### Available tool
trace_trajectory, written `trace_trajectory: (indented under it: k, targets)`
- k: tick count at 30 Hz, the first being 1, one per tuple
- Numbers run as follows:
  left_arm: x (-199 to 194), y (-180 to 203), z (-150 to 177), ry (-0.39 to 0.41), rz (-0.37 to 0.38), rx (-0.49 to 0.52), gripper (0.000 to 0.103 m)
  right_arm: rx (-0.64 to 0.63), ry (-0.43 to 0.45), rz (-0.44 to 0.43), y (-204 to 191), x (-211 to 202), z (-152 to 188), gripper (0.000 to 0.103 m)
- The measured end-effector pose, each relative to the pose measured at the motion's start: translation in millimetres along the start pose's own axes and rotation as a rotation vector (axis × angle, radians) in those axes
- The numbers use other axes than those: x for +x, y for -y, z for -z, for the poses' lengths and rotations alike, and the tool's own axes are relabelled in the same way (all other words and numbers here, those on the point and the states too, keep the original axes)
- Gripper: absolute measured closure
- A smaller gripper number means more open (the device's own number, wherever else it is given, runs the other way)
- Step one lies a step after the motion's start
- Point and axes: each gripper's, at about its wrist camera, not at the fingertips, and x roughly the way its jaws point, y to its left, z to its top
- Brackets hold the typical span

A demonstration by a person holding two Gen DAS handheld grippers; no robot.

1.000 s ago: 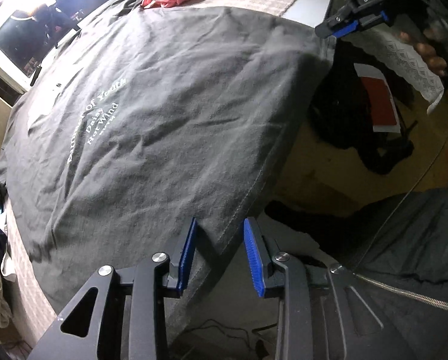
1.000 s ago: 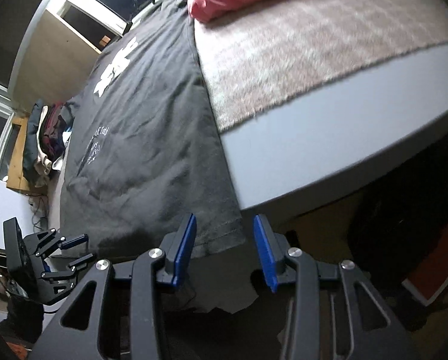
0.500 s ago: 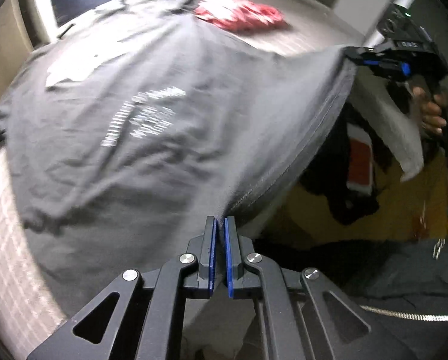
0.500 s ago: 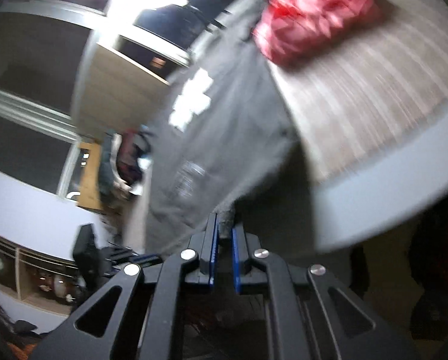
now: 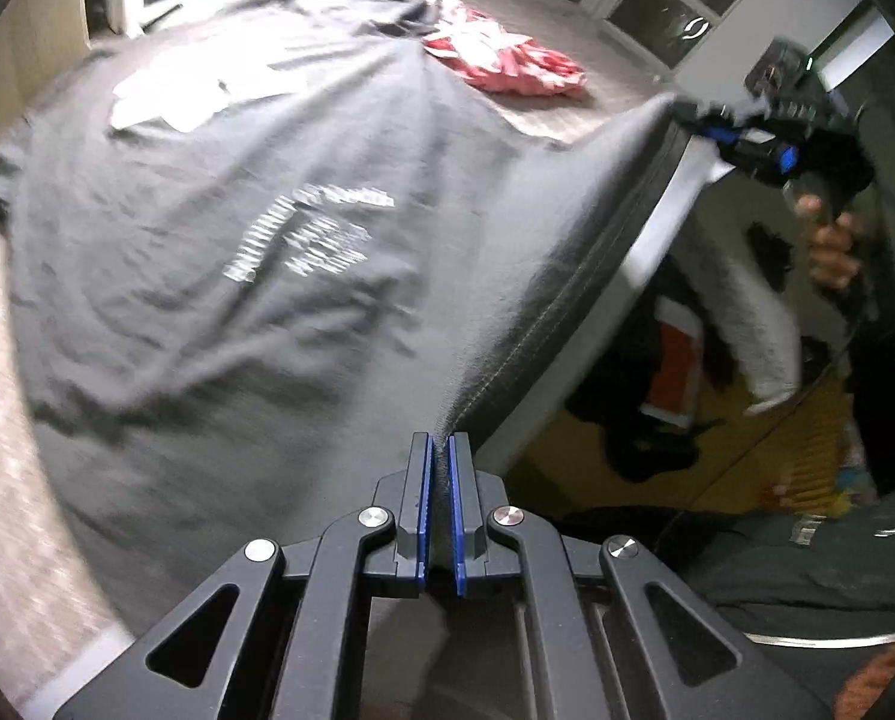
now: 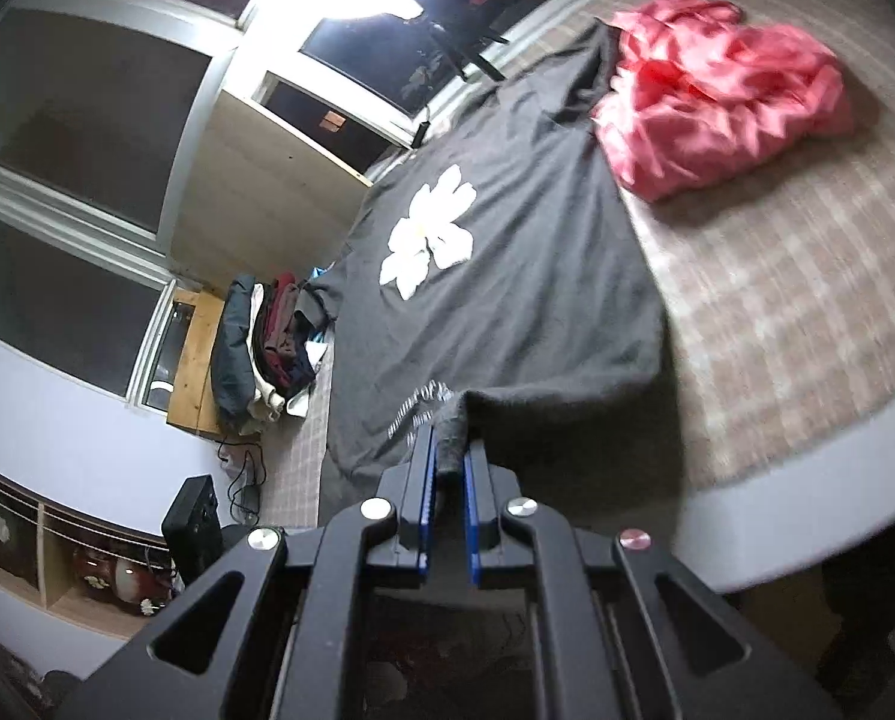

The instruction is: Fold clothes

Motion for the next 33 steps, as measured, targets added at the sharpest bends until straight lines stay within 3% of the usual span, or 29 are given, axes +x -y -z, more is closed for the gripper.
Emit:
trace_trajectory:
  k: [3, 6, 12, 14, 16, 20, 24, 26, 27, 28, 30, 33]
  targets:
    - [1.3, 15.5, 15.9, -0.038, 0.002, 0.047, 0.097, 0.025, -0.071, 0.181, 27.3, -12.7, 34.0, 0.089]
    - [-18.0, 8.0, 36.2, -0.018, -0.022, 0.016, 0.095, 0.049, -0.167, 0.401, 56.8, -19.7, 65.9, 0.087]
    - [-69.6, -50.5, 65.3, 0.077, -0.177, -0.157, 0.095, -0.078, -0.050, 0.342, 5.2, -43.6, 39.8, 0.087]
    - [-92.1, -68.0, 72.4, 0.127, -0.235, -0.199, 0.095, -0.158, -0.028, 0.325, -30.6, -44.5, 21.5, 0.087]
    - [-117.2, -83.9, 76.6, 0.195, -0.260, -0.237, 0.090, -0.251, -0.008, 0.286, -77.2, -46.5, -6.1, 0.087]
    - [-154.5, -110.1, 79.6, 0.296, -0.329, -0.304, 0.085, -0.470, 0.038, 0.245, -176.6, -41.2, -57.5, 0.068]
    - [-174.9, -135.6, 72.2, 0.370, -0.370, -0.373, 0.085, -0.747, 0.114, 0.198, -278.0, -15.5, -110.8, 0.068]
    - [-183.3, -149.6, 60.4, 0.414, -0.399, -0.406, 0.085, -0.831, 0.115, 0.155, -311.2, 12.1, -130.4, 0.073]
    - [-183.9, -155.8, 51.5, 0.428, -0.417, -0.419, 0.085, -0.865, 0.105, 0.127, -326.2, 29.6, -140.5, 0.085]
    - [-182.7, -161.5, 41.3, 0.438, -0.437, -0.429, 0.085, -0.891, 0.081, 0.106, -337.7, 55.0, -151.1, 0.090]
    - [-176.6, -174.0, 19.4, 0.451, -0.464, -0.451, 0.085, -0.943, 0.034, 0.093, -355.5, 110.0, -169.3, 0.090]
    - [-153.3, -193.6, -16.5, 0.435, -0.475, -0.478, 0.085, -0.965, -0.081, 0.114, -349.2, 213.9, -188.8, 0.090]
